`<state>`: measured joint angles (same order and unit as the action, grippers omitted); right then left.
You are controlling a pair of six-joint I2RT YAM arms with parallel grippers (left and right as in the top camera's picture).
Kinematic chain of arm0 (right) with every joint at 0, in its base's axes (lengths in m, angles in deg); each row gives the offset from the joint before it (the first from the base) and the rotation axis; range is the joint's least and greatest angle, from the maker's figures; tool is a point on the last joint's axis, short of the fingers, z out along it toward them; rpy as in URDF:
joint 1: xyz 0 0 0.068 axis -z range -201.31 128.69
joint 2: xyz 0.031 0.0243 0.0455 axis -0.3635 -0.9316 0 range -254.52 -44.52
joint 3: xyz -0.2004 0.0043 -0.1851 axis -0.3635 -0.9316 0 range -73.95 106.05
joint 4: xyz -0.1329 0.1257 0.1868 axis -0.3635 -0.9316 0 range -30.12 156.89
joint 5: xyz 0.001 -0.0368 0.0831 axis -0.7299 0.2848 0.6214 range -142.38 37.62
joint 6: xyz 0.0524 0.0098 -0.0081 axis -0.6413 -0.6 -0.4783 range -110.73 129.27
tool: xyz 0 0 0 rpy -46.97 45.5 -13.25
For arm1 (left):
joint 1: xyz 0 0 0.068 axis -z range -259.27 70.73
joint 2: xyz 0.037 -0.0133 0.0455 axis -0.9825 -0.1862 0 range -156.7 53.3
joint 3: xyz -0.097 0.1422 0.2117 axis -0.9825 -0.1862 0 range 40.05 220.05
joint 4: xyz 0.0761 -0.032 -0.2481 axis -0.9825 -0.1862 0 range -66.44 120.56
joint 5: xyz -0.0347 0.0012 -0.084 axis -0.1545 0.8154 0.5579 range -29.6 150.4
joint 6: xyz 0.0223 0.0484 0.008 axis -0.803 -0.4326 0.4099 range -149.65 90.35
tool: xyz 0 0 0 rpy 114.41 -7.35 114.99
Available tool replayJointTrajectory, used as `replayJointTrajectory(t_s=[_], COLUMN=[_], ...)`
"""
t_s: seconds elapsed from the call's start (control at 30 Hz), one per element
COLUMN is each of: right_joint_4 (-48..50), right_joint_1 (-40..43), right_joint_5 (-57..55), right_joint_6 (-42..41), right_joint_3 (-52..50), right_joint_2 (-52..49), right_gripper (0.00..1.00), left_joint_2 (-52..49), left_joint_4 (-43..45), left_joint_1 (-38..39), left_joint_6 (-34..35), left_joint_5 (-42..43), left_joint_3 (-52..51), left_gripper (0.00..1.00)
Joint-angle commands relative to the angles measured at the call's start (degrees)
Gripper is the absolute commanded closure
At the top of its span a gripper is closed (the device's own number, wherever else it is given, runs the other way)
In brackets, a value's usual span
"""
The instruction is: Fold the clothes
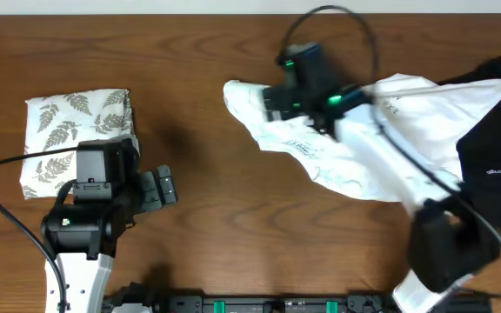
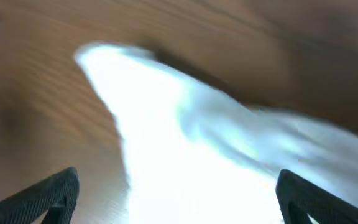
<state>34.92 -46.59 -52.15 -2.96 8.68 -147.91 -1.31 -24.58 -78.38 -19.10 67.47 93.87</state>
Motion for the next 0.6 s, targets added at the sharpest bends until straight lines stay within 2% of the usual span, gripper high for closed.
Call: replayJointTrajectory(t_s=[0.0, 0.17, 0.33, 0.57], right_joint_4=[-6.80, -18.73, -26.47, -31.12], right_joint_1=[5.68, 14.62, 24.33, 34.97], right_joint_5=[-6.34, -6.86, -6.88, -4.59], right_joint_6=[0.72, 0.68, 0.68, 0.70], right_joint_3=[0.52, 0.52, 0.52, 0.52], right_joint_2=[8.96, 15.34, 18.95, 19.50], right_gripper=[0.01, 0.01, 0.01, 0.01], left_joint_2=[-0.09, -1.95, -6.10, -15.32], left_joint_4=[0.50, 4.76, 7.37, 15.80], left_joint_1=[0.22, 0.24, 4.20, 18.53], left_joint_6=[0.55, 1.01, 4.76, 12.48], left_joint_5=[4.68, 18.21, 19.32, 19.28], left_joint_3=[0.83, 0.83, 0.83, 0.83], left_gripper=[0.02, 0.02, 0.02, 0.02])
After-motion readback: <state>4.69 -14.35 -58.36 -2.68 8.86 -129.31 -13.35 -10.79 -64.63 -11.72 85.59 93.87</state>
